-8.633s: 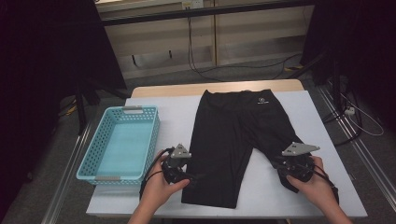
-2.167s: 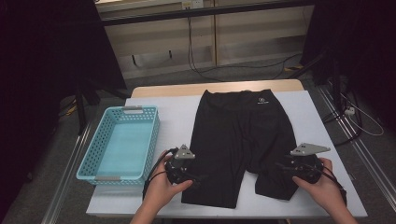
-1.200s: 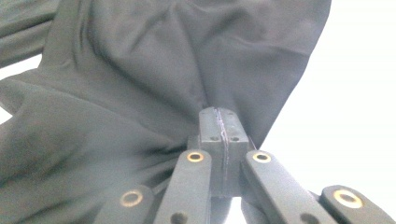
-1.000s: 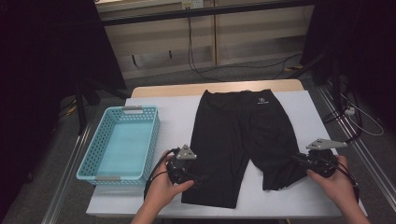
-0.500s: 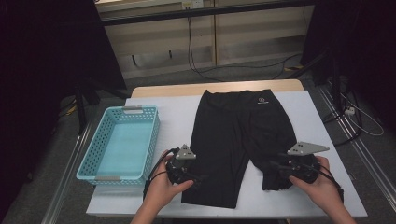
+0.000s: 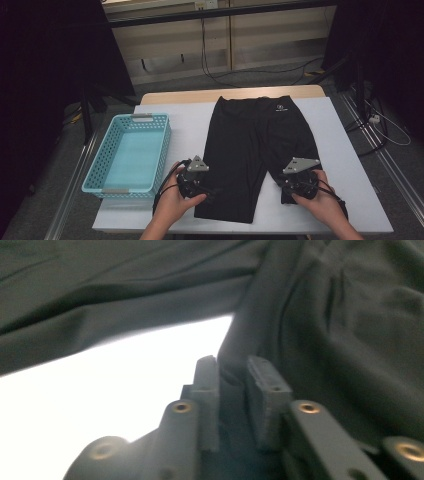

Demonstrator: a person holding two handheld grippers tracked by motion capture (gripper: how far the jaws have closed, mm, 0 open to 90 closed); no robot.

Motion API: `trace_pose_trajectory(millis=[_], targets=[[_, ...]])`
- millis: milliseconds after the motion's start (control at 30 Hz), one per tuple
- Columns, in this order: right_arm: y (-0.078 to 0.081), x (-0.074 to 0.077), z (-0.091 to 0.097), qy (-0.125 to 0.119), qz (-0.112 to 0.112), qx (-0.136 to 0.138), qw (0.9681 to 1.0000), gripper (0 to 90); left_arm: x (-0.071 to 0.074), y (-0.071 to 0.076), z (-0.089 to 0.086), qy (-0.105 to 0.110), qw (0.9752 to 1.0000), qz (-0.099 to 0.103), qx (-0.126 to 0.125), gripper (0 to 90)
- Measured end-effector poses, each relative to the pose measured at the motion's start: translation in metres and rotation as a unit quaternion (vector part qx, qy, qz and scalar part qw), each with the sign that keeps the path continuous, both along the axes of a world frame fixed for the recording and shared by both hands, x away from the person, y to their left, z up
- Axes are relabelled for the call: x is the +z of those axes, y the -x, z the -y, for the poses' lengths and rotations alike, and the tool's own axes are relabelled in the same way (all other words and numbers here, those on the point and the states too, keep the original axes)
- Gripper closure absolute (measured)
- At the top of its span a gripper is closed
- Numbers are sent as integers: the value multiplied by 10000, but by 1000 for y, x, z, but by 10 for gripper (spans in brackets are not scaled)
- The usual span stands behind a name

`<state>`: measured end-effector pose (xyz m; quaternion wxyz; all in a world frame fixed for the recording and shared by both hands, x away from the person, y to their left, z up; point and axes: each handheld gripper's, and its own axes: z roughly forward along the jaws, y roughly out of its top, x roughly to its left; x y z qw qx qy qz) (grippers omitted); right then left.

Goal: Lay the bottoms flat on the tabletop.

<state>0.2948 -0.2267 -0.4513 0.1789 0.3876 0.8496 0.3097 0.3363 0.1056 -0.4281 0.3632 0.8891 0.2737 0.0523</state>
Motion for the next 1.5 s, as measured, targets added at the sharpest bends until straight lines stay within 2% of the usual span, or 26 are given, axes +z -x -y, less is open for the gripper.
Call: trace_pose_trajectory(millis=[67, 167, 267, 367, 500, 667, 733, 867, 1067, 1267, 1500], targets=[[-3, -1, 3, -55, -20, -71, 10000, 837, 0, 0, -1, 0, 10000, 1, 25, 173], [-5, 2, 5, -216, -41, -82, 9997, 862, 0, 1, -2, -13, 10000, 6, 28, 173], [-5, 10, 2, -388, 126, -28, 9992, 864, 0, 2, -4, -11, 10000, -2, 53, 173], [-6, 20, 0, -695, 327, 10, 9970, 865, 0, 3, -6, 0, 10000, 4, 86, 173], [-9, 22, -3, -950, 387, 114, 9947, 848, 1, 5, -9, 22, 9999, 0, 140, 173], [-16, 10, -9, -821, 282, 64, 9962, 597, 2, 6, -11, 44, 9998, 13, 179, 173], [-16, 11, -8, -848, 304, -57, 9959, 492, 2, 6, -11, 52, 9998, 13, 189, 173], [-15, 16, -2, -989, 371, -259, 9941, 359, 1, 5, -9, 43, 9999, -9, 142, 173], [-7, 20, 17, -1034, 391, -492, 9927, 350, 1, 2, -1, 51, 10000, 3, 31, 173], [5, 19, 39, -865, 430, -750, 9925, 344, 1, -2, 10, 56, 9999, 9, -128, 173], [19, 21, 65, -895, 486, -1116, 9885, 338, 1, -6, 22, 68, 9996, 25, -280, 173]])
